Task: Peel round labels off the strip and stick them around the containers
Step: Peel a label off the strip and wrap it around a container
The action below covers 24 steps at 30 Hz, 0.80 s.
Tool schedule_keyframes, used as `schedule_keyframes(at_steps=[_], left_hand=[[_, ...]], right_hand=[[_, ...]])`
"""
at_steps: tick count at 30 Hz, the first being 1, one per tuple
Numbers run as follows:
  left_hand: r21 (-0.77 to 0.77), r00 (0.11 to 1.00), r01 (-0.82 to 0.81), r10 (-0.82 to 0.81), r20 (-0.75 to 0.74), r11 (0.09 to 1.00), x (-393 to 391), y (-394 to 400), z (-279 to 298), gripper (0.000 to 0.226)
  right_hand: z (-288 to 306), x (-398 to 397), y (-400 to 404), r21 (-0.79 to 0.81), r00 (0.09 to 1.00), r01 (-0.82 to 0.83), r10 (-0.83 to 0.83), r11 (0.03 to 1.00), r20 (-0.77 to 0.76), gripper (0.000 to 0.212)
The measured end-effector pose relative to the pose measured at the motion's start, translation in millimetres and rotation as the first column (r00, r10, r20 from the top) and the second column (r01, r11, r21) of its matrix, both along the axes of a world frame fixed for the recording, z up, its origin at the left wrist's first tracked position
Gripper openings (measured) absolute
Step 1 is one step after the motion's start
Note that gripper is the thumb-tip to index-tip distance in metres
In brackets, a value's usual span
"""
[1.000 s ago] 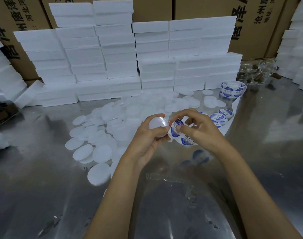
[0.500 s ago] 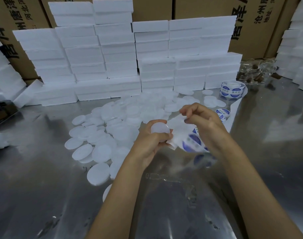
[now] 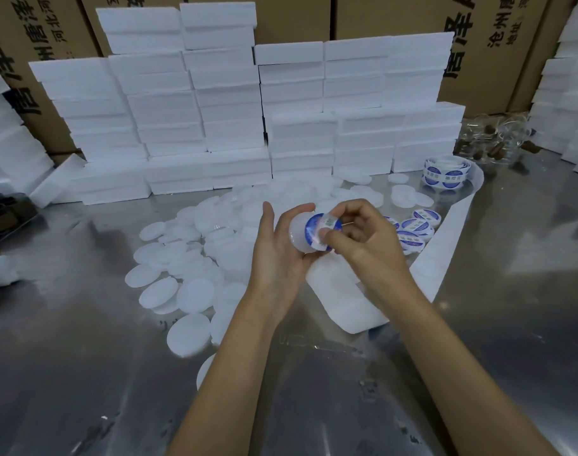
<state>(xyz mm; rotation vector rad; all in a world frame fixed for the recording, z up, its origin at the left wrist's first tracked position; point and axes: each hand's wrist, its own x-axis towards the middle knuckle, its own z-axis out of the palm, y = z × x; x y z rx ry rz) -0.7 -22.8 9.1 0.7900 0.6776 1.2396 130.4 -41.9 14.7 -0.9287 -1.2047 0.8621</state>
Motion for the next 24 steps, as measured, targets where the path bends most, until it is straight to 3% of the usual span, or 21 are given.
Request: schedule_keyframes(at_steps=[7, 24], left_hand=[[0.057, 0.997, 0.083, -0.083, -0.002, 0.995, 7, -3, 2, 0.07], [0.112, 0.991, 0.029, -0.014, -0.131, 0.993, 16, -7, 6, 0.06]], right_hand=[[-4, -9, -1, 0.027, 0.981, 0.152, -0.154, 0.988, 0.115, 0.03], [-8, -9, -1, 0.042, 0.96, 0.207, -0.211, 0.977, 0.186, 0.027]])
